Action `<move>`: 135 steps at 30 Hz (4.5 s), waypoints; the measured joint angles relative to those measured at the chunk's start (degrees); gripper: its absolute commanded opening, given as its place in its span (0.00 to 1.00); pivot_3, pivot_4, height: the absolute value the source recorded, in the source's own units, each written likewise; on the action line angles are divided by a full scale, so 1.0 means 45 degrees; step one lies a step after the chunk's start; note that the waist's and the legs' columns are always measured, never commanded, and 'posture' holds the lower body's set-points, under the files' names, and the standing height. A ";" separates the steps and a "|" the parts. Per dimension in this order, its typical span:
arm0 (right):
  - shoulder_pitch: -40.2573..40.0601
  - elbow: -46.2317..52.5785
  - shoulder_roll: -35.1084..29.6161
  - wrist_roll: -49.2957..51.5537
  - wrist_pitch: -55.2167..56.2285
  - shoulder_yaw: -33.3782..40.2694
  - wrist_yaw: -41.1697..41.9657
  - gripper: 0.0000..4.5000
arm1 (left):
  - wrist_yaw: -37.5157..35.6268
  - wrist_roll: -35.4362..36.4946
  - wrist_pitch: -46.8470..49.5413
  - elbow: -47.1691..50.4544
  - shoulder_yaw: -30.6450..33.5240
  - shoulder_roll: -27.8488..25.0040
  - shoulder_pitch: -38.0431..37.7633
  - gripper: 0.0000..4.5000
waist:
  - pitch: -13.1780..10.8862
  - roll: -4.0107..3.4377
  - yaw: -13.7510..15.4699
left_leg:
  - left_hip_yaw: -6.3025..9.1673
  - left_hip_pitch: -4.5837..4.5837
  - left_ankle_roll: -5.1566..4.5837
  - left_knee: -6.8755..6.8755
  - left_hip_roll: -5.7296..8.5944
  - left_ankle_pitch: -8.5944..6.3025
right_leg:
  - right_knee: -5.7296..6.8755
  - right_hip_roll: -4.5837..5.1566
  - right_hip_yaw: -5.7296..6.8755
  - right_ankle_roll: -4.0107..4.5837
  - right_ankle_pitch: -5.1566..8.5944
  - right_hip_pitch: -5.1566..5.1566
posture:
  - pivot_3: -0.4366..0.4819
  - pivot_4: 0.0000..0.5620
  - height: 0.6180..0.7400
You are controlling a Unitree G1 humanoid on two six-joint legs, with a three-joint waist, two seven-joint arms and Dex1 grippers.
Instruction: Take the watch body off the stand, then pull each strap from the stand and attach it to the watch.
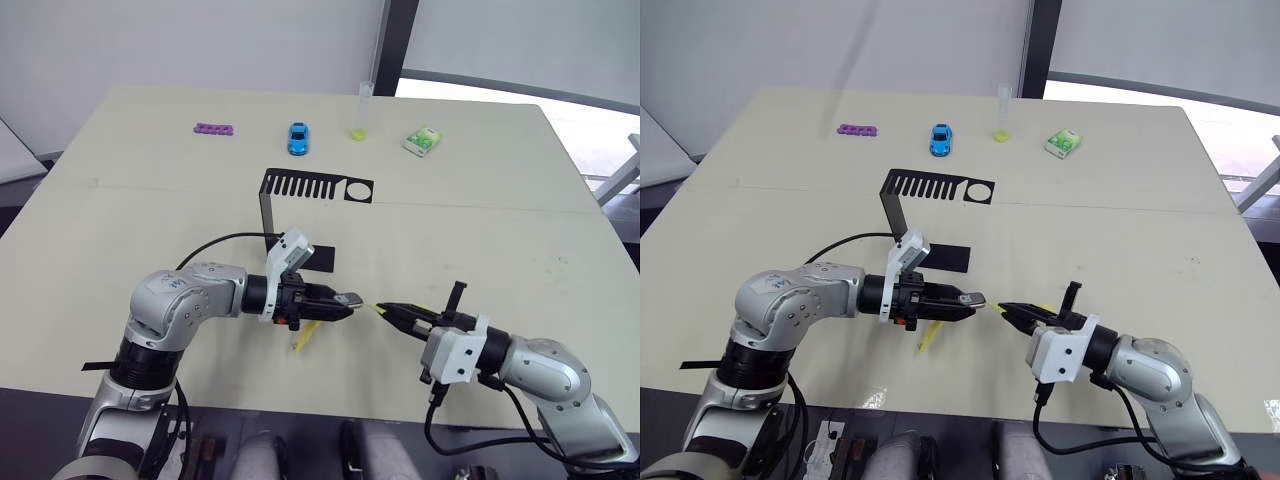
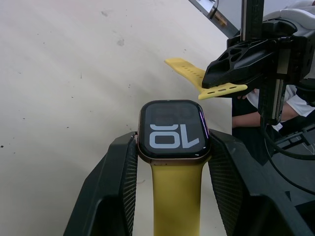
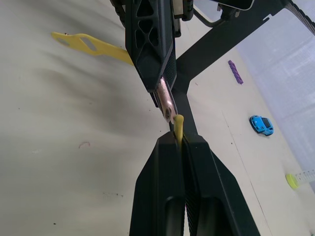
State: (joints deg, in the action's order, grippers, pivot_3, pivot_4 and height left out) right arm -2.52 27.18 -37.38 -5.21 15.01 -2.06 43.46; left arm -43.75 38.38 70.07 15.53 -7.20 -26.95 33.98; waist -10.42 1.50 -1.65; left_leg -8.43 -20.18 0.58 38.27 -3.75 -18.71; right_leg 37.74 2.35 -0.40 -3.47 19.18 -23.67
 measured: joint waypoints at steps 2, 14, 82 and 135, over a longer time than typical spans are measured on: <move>0.0005 -0.0125 0.0000 -0.0018 0.0033 -0.0013 -0.0004 0.00 | 0.0039 0.0019 -0.0001 -0.0001 0.0002 0.0002 0.0000 0.35 | 0.0000 0.0000 0.0003 | 0.0000 0.0000 0.0000 0.0000 0.0000 0.0000 | 0.0000 0.0000 0.0001 0.0000 0.0000 0.0000 | 0.48 0.27 1.00; 0.0234 -0.0444 0.0001 -0.0017 0.0306 -0.0175 -0.0004 0.00 | 0.0250 0.0117 -0.0004 -0.0078 0.0006 0.0150 0.0001 0.35 | 0.0000 0.0000 0.0002 | 0.0000 0.0000 0.0000 0.0001 0.0000 0.0000 | 0.0001 0.0000 0.0000 0.0000 0.0000 0.0000 | 0.48 0.27 1.00; 0.0807 -0.1156 0.0136 -0.0127 0.1103 -0.0606 -0.0104 0.00 | 0.0145 0.0164 -0.0017 -0.0113 0.0128 0.0187 -0.0001 0.35 | 0.0000 0.0000 -0.0002 | 0.0000 0.0001 0.0000 0.0006 -0.0001 0.0000 | 0.0007 0.0000 0.0001 0.0000 0.0000 0.0000 | 0.48 0.27 1.00; 0.1373 -0.1479 0.0748 -0.1411 0.0736 -0.0875 -0.0206 0.00 | 0.0521 0.0056 -0.0037 -0.0103 -0.0038 0.0287 -0.0002 0.35 | 0.0000 0.0000 -0.0005 | -0.0001 0.0000 0.0000 0.0007 -0.0001 0.0000 | 0.0008 -0.0001 0.0002 0.0000 0.0000 -0.0001 | 0.48 0.27 1.00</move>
State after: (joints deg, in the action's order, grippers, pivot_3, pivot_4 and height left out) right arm 3.66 20.53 -34.01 -11.56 18.32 -6.00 42.53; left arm -41.41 38.63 69.90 15.06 -7.37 -25.66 33.97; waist -10.42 1.50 -1.67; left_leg -8.43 -20.18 0.58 38.30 -3.76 -18.71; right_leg 37.78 2.35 -0.39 -3.47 19.18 -23.67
